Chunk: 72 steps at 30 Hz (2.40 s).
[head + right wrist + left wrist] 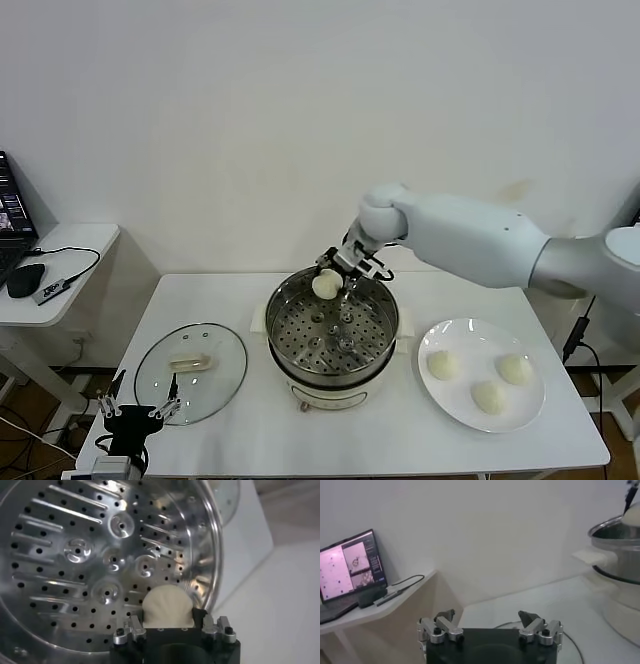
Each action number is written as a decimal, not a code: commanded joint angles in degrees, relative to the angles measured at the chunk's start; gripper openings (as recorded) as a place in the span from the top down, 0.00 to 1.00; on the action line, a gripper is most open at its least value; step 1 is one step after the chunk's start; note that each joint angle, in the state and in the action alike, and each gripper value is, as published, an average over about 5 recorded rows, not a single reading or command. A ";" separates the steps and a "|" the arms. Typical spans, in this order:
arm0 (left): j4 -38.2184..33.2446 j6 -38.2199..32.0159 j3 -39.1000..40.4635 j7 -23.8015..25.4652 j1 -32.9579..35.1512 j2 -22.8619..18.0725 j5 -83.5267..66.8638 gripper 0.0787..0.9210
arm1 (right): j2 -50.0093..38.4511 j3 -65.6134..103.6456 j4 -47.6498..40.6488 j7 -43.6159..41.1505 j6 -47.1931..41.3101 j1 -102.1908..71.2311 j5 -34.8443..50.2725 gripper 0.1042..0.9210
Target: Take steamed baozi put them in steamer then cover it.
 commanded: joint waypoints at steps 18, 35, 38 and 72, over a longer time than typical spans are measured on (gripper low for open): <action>-0.27 -0.01 0.16 0.00 -0.03 -0.04 0.09 0.12 | 2.95 -1.21 -4.39 2.20 7.79 -1.92 -6.17 0.28; -1.32 0.07 -0.14 0.14 0.38 0.86 -0.29 0.12 | -17.02 -1.86 17.37 -7.60 -16.10 12.57 16.26 0.12; -1.70 0.18 -0.32 0.22 0.27 1.43 -0.59 0.12 | -23.30 -1.78 21.09 -7.81 -20.64 13.36 17.58 0.12; 1.66 0.36 -1.34 0.54 -3.65 5.44 -3.31 0.12 | -42.21 16.61 24.06 -4.12 -32.63 -25.73 2.17 0.12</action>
